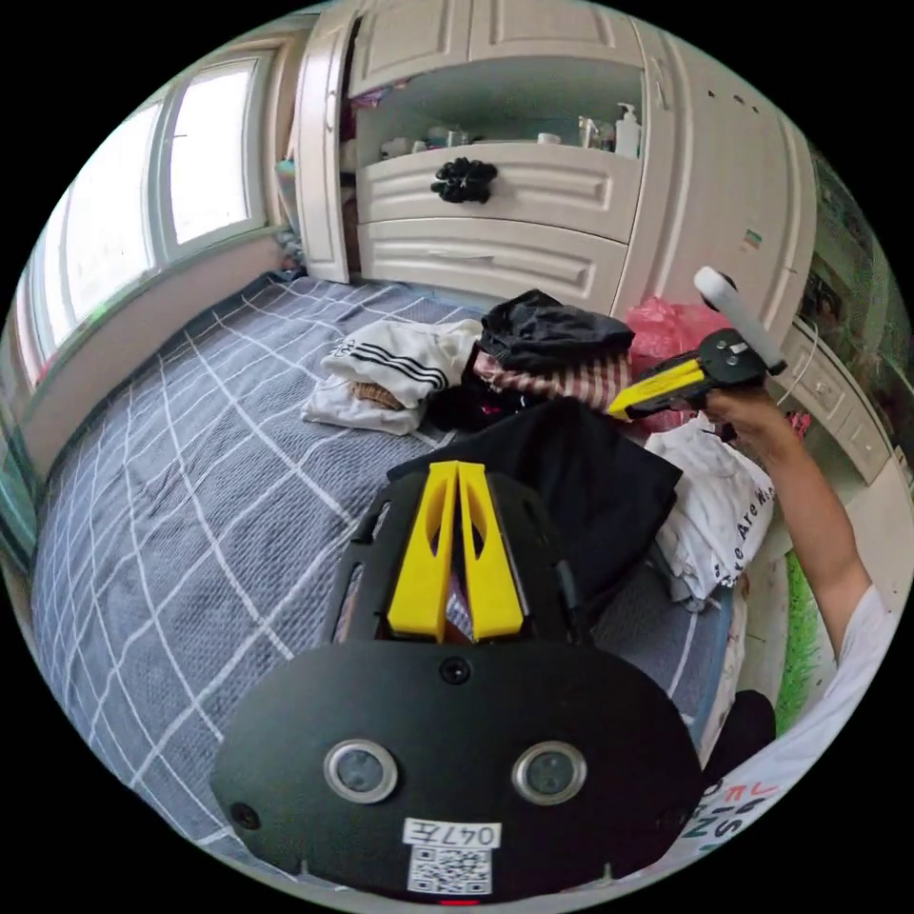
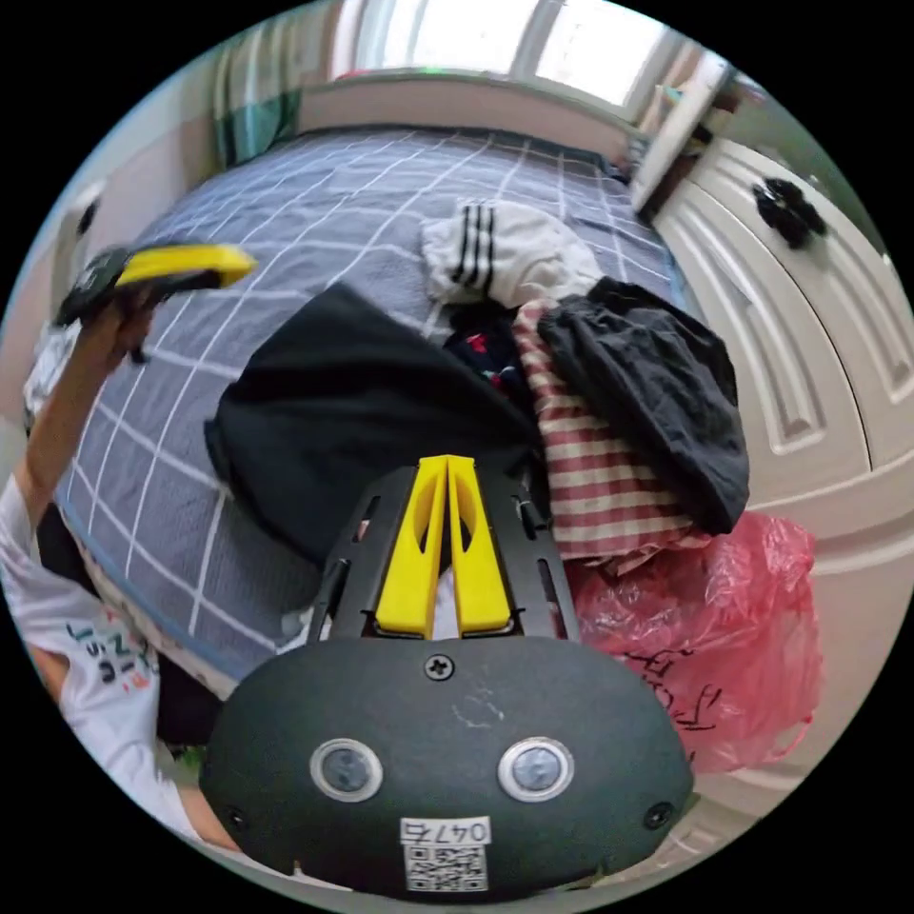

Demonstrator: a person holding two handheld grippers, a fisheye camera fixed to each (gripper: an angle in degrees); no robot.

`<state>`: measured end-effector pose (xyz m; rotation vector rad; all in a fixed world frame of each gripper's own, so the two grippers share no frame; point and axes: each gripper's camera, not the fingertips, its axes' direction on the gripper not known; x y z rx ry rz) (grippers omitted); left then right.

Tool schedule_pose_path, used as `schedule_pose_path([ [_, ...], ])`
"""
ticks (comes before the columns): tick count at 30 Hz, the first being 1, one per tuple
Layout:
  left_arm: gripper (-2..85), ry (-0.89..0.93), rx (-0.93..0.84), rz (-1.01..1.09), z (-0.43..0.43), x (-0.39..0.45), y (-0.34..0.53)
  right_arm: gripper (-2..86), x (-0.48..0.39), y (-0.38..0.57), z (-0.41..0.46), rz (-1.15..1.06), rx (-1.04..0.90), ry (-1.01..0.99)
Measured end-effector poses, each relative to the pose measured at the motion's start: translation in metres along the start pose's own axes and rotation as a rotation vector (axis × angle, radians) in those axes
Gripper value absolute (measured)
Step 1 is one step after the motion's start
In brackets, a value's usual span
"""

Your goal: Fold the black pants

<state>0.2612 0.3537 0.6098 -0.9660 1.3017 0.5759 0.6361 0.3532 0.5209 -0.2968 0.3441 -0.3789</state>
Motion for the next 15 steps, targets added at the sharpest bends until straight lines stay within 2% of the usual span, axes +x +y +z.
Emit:
schedule_pose_path([
  [4, -1.0, -0.055, -0.180, 0.069, 0.055, 0.000, -0.019, -0.6, -0.061, 0.023, -0.001, -0.207, -0.169, 0.045],
  [6, -1.0, -0.168, -0.361, 0.128, 0.096, 0.002, -0.010, -0.6, -0.083, 0.033, 0.007, -0.255, -0.229, 0.106],
  [8, -1.0, -0.159, -0.445, 0.117, 0.115, 0.003, 0.004, -0.7, -0.103, 0.043, 0.025, -0.272, -0.240, 0.122],
  [13, -1.0, -0.285, -0.442, 0.177, 0.086, 0.018, 0.020, -0.7, -0.121, 0.040, 0.035, -0.208, -0.256, 0.044],
  [15, -1.0, -0.290, -0.283, 0.080, 0.023, 0.012, 0.035, -0.8, -0.123, 0.042, 0.017, -0.149, -0.225, 0.008],
])
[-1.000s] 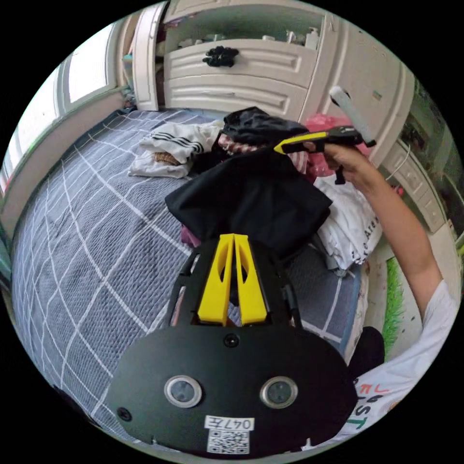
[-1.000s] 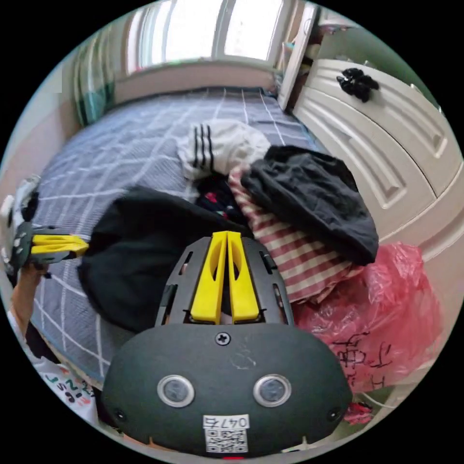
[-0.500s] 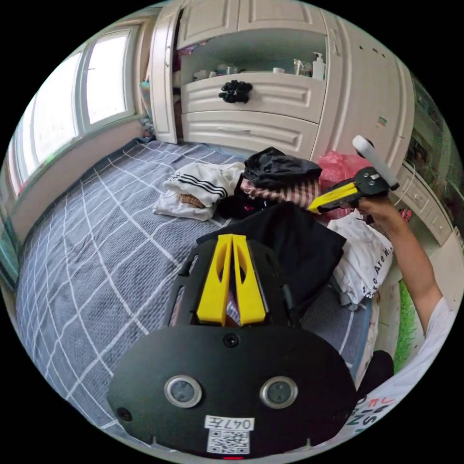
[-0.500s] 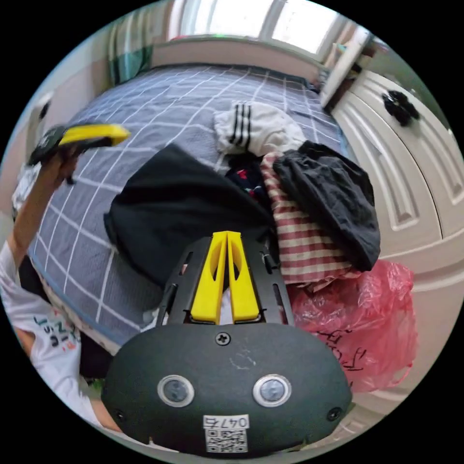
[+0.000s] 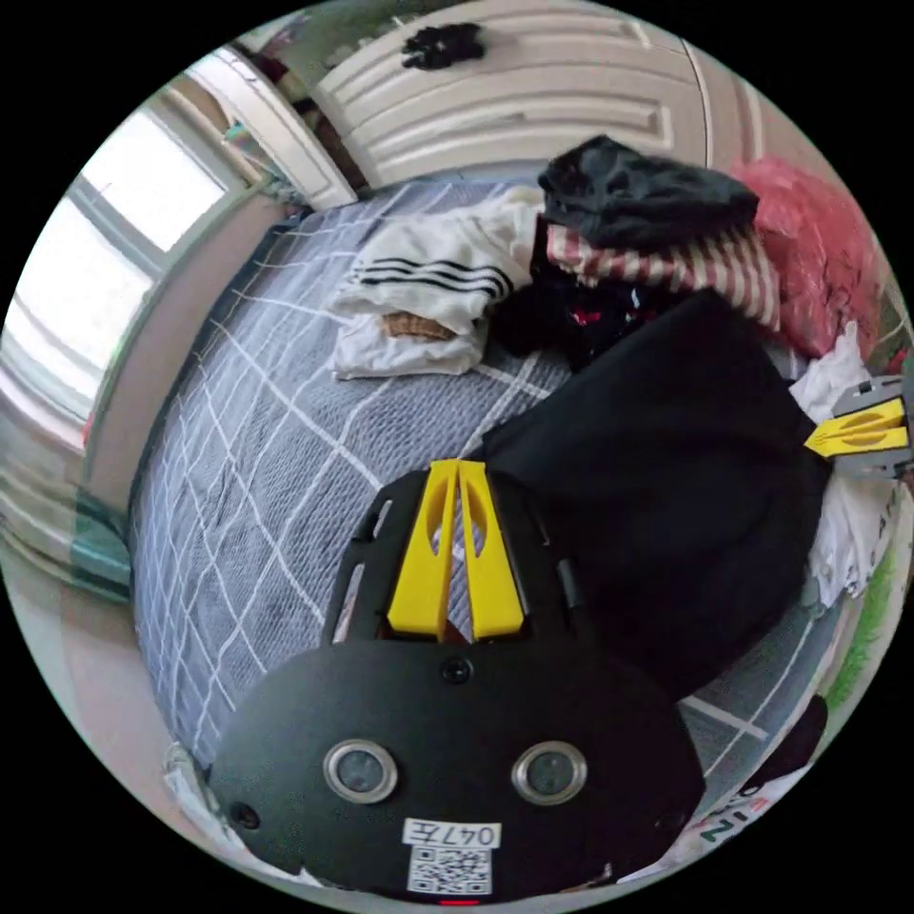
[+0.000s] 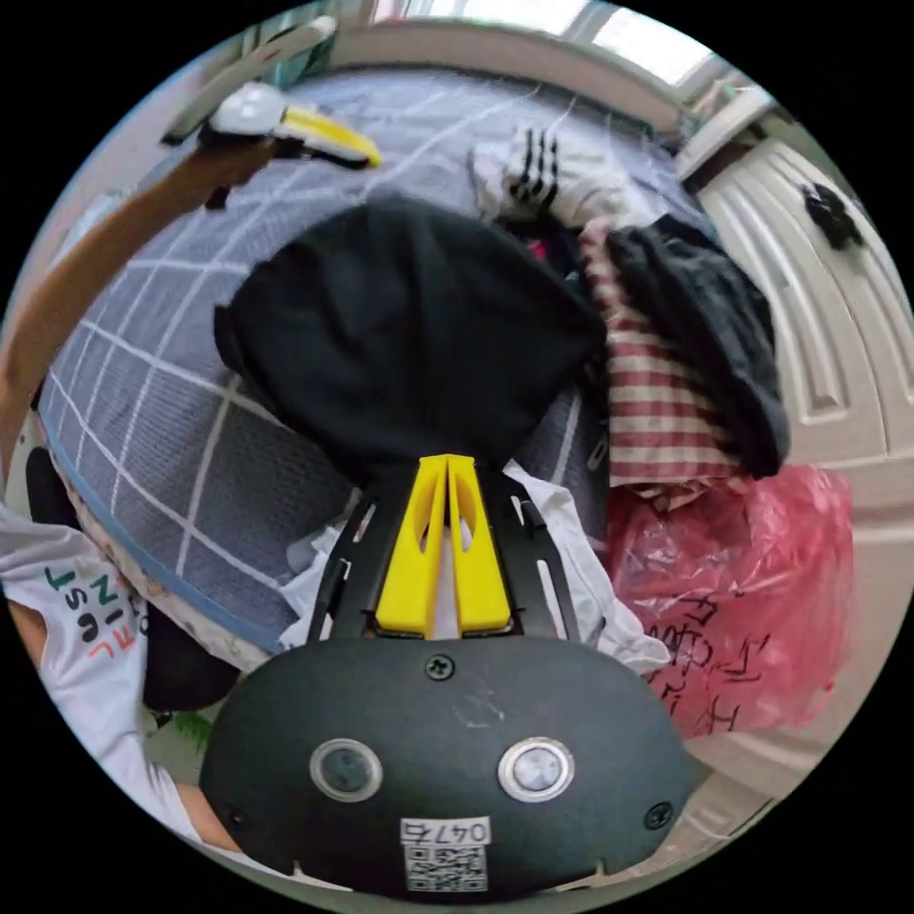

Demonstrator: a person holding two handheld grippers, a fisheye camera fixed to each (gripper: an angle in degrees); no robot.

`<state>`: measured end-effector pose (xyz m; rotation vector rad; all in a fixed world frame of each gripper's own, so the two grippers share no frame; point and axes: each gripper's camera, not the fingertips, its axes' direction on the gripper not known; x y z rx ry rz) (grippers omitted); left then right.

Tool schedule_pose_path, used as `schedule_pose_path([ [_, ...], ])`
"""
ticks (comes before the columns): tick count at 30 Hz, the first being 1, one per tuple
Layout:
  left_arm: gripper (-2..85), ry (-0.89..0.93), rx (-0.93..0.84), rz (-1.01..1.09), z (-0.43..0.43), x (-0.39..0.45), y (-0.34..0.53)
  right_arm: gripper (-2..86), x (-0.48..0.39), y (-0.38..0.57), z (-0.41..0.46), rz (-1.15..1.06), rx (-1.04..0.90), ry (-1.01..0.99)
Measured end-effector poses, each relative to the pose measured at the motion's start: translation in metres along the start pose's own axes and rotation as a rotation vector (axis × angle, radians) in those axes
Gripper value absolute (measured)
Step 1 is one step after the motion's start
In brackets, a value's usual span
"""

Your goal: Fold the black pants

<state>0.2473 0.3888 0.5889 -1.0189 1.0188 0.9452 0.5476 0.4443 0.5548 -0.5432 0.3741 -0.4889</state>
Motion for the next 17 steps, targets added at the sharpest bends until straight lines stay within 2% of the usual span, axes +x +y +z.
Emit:
schedule_pose_path([
  [3, -0.9, 0.179, 0.250, -0.051, -0.087, -0.023, 0.086, -1.0, -0.025, 0.046, -0.074, 0.109, 0.371, -0.017],
  [5, -0.9, 0.247, 0.257, -0.060, -0.129, -0.030, 0.151, -1.2, -0.072, 0.094, -0.118, 0.095, 0.641, -0.070],
  [7, -0.9, 0.271, 0.242, -0.106, -0.162, -0.034, 0.224, -1.2, -0.118, 0.121, -0.130, 0.063, 0.757, -0.114],
  [9, -0.9, 0.274, 0.179, -0.201, -0.191, -0.034, 0.320, -1.3, -0.169, 0.137, -0.127, 0.046, 0.801, -0.189],
  [11, -0.9, 0.255, 0.126, -0.312, -0.205, -0.033, 0.391, -1.3, -0.238, 0.143, -0.114, 0.023, 0.815, -0.339],
  [14, -1.0, 0.247, 0.021, -0.446, -0.224, -0.021, 0.495, -1.3, -0.328, 0.133, -0.104, -0.013, 0.795, -0.463],
  [17, -1.0, 0.168, -0.078, -0.559, -0.241, -0.003, 0.584, -1.3, -0.423, 0.110, -0.110, -0.098, 0.752, -0.485],
])
